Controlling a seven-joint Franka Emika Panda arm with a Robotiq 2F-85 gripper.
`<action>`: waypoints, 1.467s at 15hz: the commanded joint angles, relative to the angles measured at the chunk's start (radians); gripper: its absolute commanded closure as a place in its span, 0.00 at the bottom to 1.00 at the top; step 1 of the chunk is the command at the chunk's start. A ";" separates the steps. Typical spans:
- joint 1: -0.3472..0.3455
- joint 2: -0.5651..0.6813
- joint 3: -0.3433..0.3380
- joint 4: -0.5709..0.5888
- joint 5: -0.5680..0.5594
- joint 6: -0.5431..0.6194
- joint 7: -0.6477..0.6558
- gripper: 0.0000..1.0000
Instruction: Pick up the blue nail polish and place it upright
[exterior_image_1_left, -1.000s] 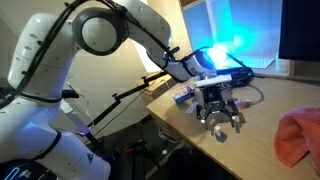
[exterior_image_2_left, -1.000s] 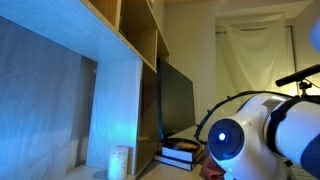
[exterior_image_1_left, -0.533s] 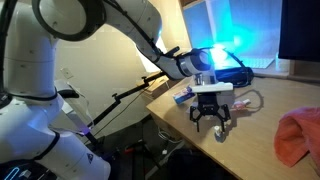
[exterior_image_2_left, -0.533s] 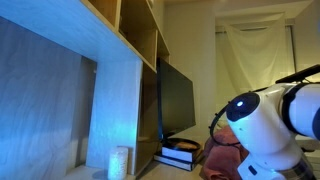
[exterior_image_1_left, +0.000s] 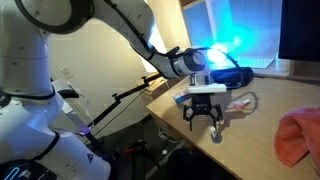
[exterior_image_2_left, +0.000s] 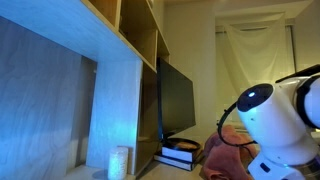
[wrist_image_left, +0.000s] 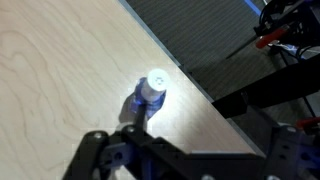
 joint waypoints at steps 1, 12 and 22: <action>0.039 -0.004 -0.041 0.001 0.025 0.010 -0.016 0.00; 0.041 0.003 -0.043 0.005 0.027 0.015 -0.020 0.00; 0.078 0.024 -0.080 0.020 0.017 0.006 -0.009 0.00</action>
